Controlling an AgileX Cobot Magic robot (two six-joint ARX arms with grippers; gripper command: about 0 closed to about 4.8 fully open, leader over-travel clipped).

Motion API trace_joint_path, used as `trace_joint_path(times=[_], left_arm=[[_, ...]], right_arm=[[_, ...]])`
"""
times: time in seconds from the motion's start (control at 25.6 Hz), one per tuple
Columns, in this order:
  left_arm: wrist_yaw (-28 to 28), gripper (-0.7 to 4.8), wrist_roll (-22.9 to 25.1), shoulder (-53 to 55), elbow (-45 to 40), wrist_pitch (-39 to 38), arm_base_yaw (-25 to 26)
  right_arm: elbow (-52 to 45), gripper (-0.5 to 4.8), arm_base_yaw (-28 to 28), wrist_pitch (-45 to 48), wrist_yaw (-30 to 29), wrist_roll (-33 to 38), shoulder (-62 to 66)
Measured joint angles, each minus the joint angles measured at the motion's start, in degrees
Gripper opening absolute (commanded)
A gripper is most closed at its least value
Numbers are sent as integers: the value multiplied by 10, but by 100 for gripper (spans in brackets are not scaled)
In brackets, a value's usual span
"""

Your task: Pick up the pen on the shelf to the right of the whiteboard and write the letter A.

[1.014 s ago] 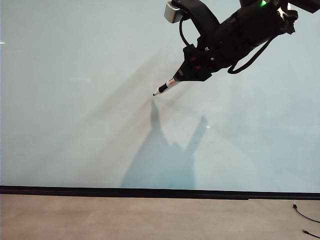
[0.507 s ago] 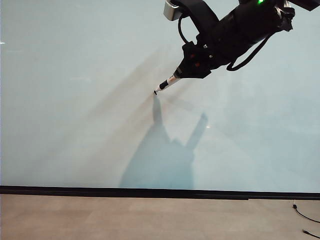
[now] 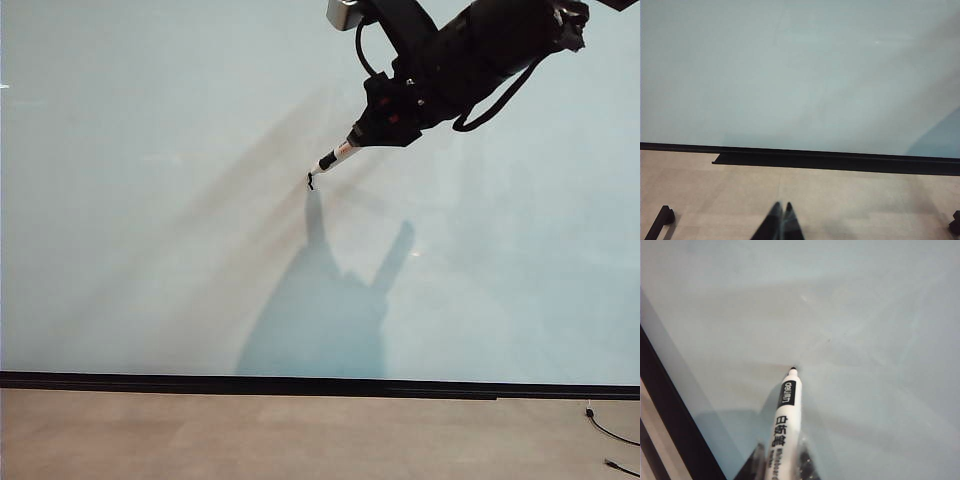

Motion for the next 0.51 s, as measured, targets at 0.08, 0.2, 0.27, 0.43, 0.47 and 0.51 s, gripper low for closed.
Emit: trace_joint_path(times=[0.08, 0.2, 0.27, 0.43, 0.47, 0.51], left_arm=[[0, -4, 0, 0, 0, 0, 0], [0, -5, 0, 0, 0, 0, 0], [0, -5, 0, 0, 0, 0, 0], [0, -5, 0, 0, 0, 0, 0], [0, -4, 0, 0, 0, 0, 0], [0, -4, 0, 0, 0, 0, 0]], right_arm=[[0, -4, 0, -3, 3, -4, -4], [0, -4, 0, -5, 6, -6, -10], [0, -4, -1, -6, 8, -7, -18], [0, -4, -1, -8, 15, -9, -31], [0, -4, -1, -8, 15, -10, -33], [0, -4, -2, -8, 16, -11, -35]])
